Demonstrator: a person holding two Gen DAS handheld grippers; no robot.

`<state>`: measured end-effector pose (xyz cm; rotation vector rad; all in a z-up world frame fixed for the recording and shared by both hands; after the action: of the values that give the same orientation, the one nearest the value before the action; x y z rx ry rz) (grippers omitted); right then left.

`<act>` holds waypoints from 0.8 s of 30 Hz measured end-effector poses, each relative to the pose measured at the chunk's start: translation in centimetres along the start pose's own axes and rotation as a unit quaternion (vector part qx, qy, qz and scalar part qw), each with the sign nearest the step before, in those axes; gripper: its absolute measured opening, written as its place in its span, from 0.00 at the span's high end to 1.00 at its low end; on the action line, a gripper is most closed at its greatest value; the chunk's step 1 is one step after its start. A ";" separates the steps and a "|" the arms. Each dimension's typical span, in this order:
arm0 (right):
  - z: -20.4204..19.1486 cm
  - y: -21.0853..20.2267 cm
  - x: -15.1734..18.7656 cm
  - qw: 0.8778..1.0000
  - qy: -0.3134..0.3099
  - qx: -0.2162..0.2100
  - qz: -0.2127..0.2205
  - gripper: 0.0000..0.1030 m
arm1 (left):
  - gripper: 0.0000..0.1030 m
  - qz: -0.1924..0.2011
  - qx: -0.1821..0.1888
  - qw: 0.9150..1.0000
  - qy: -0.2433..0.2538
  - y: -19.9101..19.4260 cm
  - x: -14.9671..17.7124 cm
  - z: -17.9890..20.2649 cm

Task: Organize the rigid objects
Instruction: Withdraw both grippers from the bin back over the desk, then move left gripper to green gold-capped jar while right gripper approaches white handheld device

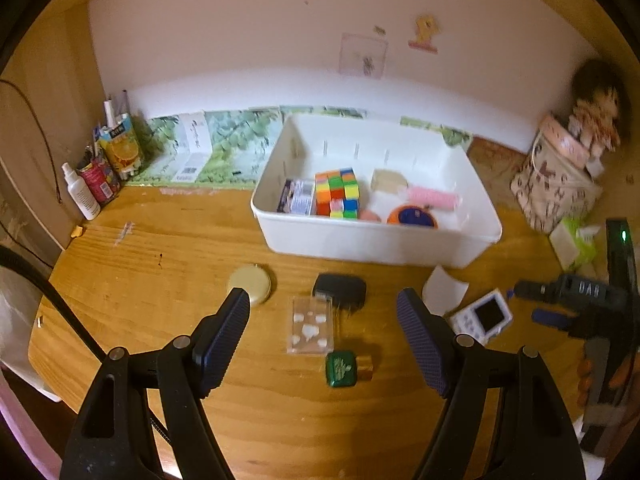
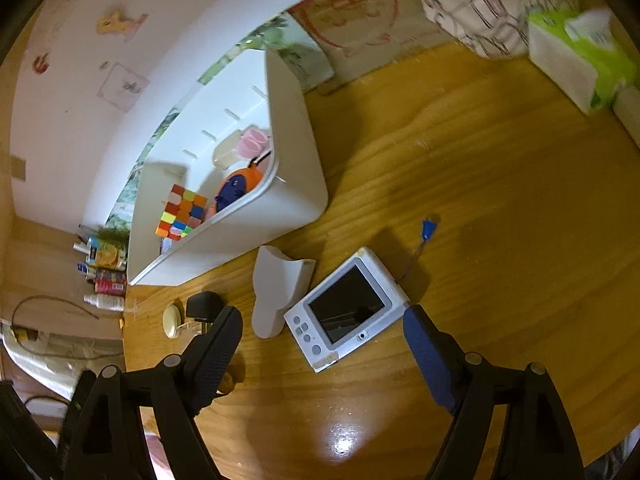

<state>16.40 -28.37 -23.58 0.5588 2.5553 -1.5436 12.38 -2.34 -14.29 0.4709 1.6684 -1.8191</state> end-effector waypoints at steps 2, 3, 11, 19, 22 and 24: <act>0.4 0.2 0.2 1.000 0.015 0.005 -0.005 0.19 | 0.23 -0.016 0.000 1.000 0.015 0.5 0.5 -0.2; 0.5 0.4 0.3 1.000 0.024 0.007 -0.008 0.19 | 0.23 -0.026 0.000 0.999 0.023 0.7 0.8 -0.2; 1.4 1.9 1.5 0.995 0.097 0.013 -0.020 0.19 | 0.20 -0.075 0.027 0.993 0.091 2.2 2.6 0.4; 1.6 3.2 2.5 0.986 0.160 0.031 -0.018 0.19 | 0.20 -0.154 0.052 0.976 0.143 4.5 5.3 0.9; 1.8 3.7 2.9 0.984 0.174 0.044 -0.021 0.19 | 0.20 -0.184 0.060 0.970 0.145 5.5 6.2 1.0; 2.0 4.0 3.1 0.981 0.185 0.048 -0.021 0.19 | 0.20 -0.196 0.065 0.968 0.141 5.9 6.5 1.0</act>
<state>14.81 -27.64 -28.69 0.8854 2.7796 -1.7279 11.53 -4.67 -22.82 0.5014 1.9501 -2.2438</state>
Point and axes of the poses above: each gripper's, at about its wrist camera, not at the fingertips, and y roughly the way its jaws point, z to its right, x to its underside, the point moved 10 cm from there along y, roughly the way its jaws point, and after that the axes turned 7 degrees about -y, right-handed, at the moved point
